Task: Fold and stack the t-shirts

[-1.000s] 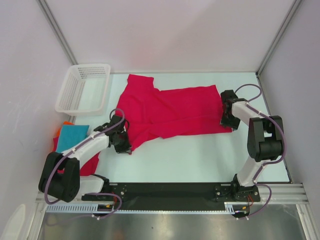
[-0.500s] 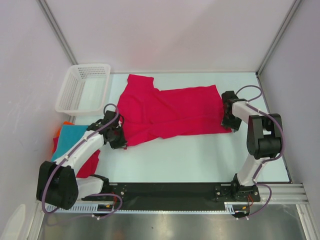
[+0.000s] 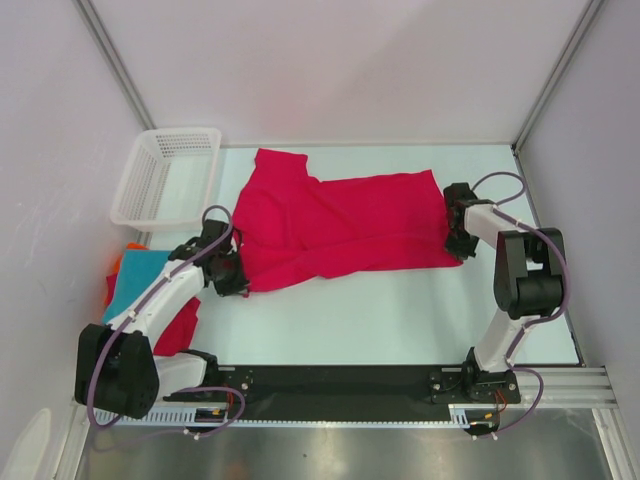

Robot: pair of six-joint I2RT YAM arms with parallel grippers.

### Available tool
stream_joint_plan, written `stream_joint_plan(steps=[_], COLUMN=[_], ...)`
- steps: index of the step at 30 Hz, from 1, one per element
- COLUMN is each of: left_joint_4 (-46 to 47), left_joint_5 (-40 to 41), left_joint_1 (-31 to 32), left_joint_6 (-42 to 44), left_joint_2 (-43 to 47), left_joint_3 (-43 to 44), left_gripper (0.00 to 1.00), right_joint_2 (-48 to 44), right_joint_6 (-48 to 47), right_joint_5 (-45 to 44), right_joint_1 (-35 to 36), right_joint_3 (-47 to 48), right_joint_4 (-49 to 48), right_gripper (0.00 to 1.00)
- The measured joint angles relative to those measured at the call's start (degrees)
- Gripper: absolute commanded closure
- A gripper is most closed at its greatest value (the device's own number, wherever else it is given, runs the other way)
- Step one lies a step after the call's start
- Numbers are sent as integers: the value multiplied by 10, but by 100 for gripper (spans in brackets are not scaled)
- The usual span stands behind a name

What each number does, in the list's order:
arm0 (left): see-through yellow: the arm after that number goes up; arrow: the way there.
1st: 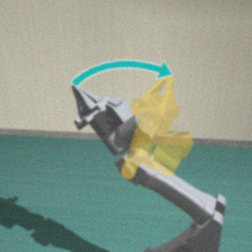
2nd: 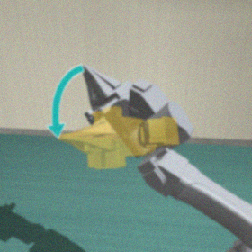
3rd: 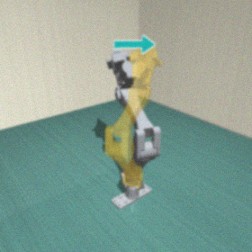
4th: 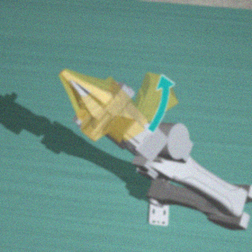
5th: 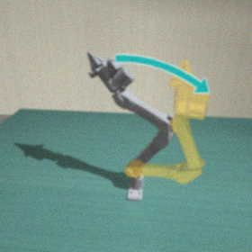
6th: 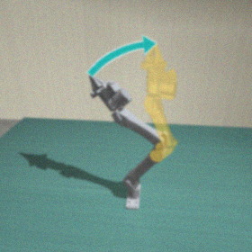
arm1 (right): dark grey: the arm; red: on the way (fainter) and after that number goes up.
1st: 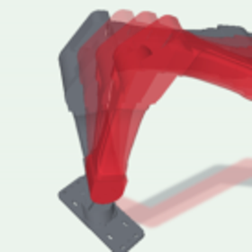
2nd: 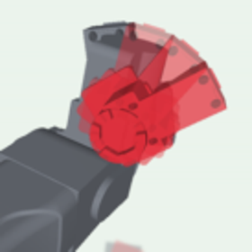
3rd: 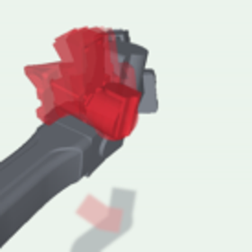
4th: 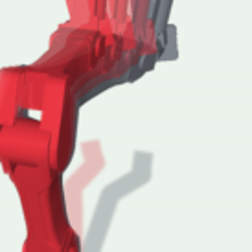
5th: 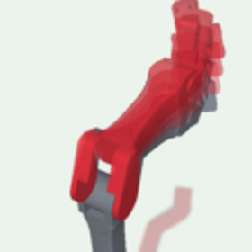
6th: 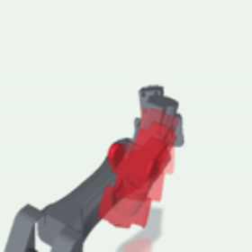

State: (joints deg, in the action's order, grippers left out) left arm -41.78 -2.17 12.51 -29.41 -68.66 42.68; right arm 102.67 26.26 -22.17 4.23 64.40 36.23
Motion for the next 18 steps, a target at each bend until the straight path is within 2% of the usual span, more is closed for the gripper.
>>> stream_joint_plan(steps=[18], left_joint_4=[-22], left_joint_5=[-45], left_joint_1=[-75], left_joint_6=[41], left_joint_2=[2], left_joint_3=[16], left_gripper=[100], right_joint_2=[-30], right_joint_6=[12], right_joint_5=[-29], right_joint_1=[-42], right_joint_3=[-18], right_joint_4=[20], right_gripper=[100])
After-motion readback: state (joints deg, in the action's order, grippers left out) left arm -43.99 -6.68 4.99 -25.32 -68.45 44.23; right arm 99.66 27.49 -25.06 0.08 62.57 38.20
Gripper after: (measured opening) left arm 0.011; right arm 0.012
